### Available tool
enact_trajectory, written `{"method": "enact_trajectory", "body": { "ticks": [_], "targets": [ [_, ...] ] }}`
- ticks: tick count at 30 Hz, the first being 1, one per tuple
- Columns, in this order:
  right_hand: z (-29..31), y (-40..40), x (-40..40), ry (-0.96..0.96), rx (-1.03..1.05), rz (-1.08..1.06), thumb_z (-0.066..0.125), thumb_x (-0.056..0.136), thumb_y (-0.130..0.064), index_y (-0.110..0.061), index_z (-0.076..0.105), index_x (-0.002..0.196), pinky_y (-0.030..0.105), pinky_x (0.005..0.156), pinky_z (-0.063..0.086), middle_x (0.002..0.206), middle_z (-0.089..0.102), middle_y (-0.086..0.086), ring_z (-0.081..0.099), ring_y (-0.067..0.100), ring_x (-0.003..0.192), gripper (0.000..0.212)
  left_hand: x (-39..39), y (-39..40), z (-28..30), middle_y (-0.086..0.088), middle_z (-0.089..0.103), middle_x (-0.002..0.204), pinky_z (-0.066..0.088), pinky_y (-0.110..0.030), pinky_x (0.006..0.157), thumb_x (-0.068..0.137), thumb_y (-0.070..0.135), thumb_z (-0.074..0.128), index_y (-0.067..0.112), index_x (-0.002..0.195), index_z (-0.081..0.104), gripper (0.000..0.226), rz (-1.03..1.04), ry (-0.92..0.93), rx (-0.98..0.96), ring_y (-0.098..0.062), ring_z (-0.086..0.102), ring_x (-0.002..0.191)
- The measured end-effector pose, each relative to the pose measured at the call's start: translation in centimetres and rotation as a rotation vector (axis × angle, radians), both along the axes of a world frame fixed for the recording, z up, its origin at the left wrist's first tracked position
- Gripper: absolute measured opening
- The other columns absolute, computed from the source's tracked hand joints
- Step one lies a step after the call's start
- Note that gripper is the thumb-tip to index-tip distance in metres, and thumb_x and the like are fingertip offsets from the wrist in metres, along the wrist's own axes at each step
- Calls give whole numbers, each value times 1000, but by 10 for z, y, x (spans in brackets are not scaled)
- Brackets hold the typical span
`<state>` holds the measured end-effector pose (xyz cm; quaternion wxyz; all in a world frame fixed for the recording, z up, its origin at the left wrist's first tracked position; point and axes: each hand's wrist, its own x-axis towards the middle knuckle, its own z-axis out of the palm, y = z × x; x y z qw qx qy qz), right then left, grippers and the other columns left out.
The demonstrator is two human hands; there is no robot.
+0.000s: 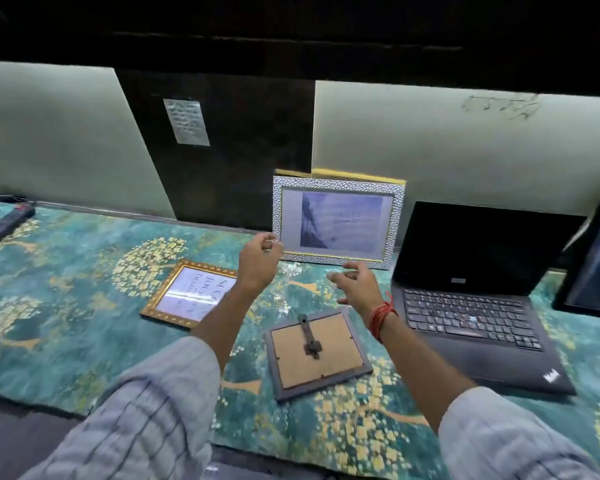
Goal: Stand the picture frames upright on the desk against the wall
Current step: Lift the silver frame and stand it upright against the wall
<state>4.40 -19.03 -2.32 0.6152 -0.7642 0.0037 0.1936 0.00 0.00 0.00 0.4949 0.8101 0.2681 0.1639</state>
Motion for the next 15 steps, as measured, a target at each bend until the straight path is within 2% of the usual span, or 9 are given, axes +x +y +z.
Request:
{"method": "enact_trajectory", "body": {
  "ticks": [3,7,9,11,13,15],
  "targets": [
    [-12,23,34,95,20,-65,73,81,-23,-11,51,117,35,63,55,114,60,14,59,23,95,44,46,32,-17,-14,67,114,42,-27,83,91,17,60,4,126,58,37,-8,61,-11,-28,62,106],
    [-32,52,77,121,29,-105,73,82,-25,-14,50,115,33,62,55,120,59,15,60,25,103,41,108,68,-49,-17,49,143,42,-32,96,91,19,64,4,144,38,60,26,83,-223,-29,52,127],
    [-42,61,93,125,49,-143,71,84,-27,-14,50,117,35,66,57,121,58,13,61,25,106,41,138,81,-62,-16,40,150,40,-36,105,93,17,61,6,147,31,63,28,68,-313,-30,45,134],
    [-53,69,105,150,54,-183,68,86,-32,-11,51,120,38,69,58,122,58,12,61,26,108,43,165,91,-77,-14,44,148,44,-41,106,93,11,58,6,146,33,60,1,60,-377,-29,49,129],
    [-58,74,111,180,41,-203,65,88,-37,-9,52,122,37,67,57,118,58,9,60,24,108,46,180,91,-86,-11,58,131,51,-38,91,92,8,57,5,138,43,48,-41,40,-406,-25,59,111],
    [-63,77,115,209,47,-221,63,88,-41,-11,56,113,33,62,53,106,56,7,59,21,97,40,187,86,-88,-7,63,114,49,-32,77,96,14,56,5,129,51,35,-43,5,-429,-20,60,98]
  ]
}}
